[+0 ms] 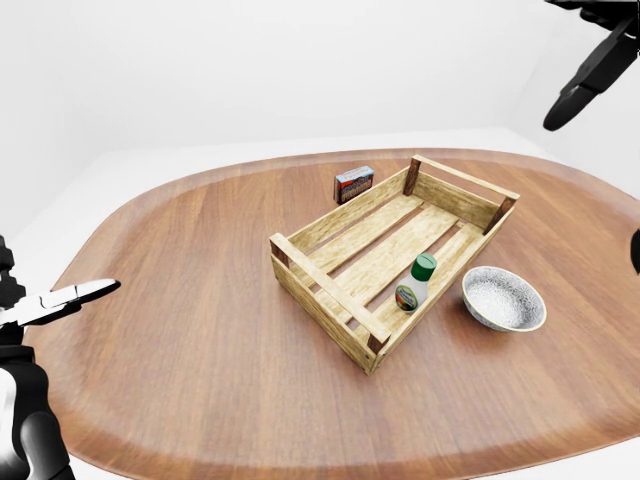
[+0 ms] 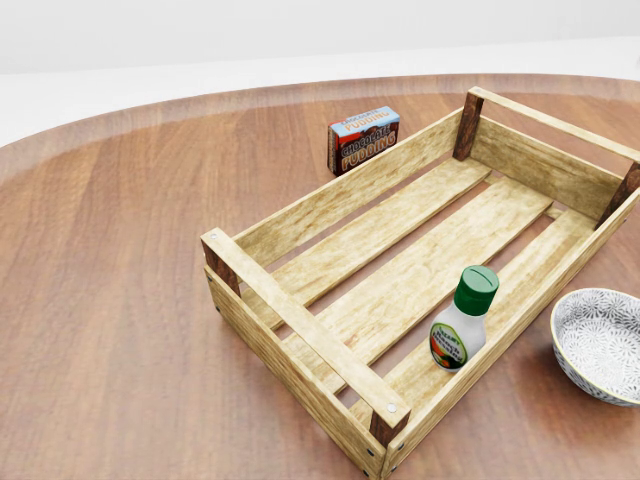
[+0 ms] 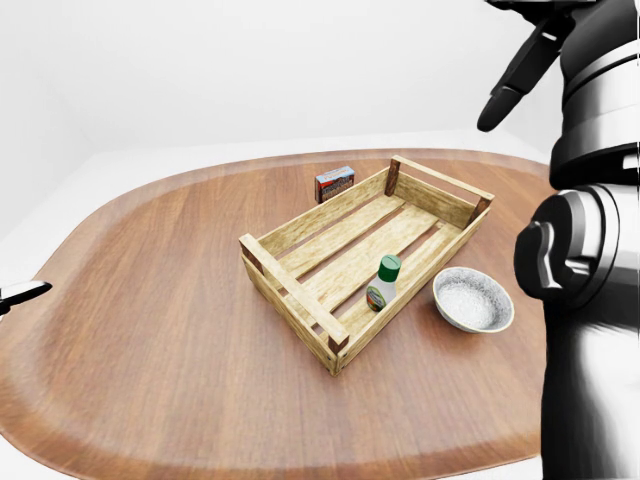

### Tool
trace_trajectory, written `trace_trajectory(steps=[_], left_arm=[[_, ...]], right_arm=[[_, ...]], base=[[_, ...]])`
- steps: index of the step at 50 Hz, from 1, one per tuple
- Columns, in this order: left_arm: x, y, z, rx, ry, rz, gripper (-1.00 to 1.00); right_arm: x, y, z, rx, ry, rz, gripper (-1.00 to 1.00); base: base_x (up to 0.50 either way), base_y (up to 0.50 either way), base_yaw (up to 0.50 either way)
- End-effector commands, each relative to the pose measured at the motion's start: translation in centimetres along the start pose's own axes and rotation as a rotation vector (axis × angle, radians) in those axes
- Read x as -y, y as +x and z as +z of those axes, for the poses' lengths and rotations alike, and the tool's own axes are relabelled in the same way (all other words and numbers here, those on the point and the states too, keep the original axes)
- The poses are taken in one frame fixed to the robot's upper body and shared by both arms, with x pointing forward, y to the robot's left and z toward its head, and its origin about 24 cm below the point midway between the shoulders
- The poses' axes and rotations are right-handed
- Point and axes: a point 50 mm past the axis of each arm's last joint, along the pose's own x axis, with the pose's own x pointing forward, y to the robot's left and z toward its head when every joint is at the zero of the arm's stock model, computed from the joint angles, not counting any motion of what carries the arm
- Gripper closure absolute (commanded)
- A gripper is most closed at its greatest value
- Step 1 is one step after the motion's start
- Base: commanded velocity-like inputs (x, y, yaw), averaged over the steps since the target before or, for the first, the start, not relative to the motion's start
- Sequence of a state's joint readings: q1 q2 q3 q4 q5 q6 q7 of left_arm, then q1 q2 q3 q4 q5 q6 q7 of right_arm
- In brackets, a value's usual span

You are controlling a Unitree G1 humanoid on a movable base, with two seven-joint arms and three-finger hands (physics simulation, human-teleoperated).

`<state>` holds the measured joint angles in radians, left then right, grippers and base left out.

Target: Pick up the salad dressing and put it in the tray.

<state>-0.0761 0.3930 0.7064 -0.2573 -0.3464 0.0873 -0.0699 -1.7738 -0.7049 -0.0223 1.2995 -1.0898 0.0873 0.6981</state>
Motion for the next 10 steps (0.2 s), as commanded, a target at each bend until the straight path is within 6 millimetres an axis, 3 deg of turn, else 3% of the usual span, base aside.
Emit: trace_trajectory(steps=[1, 10], left_arm=[[0.1, 0.0, 0.3, 0.014, -0.015, -0.005, -1.0], [0.1, 0.0, 0.2, 0.008, -0.004, -0.006, -1.0]], right_arm=[[7.4, -5.5, 1.4, 0.019, -0.01, -0.227, -1.0], [6.5, -4.6, 0.3, 0.002, 0.012, -0.197, -1.0]], base=[[0.0, 0.0, 0.0], [0.0, 0.0, 0.0]])
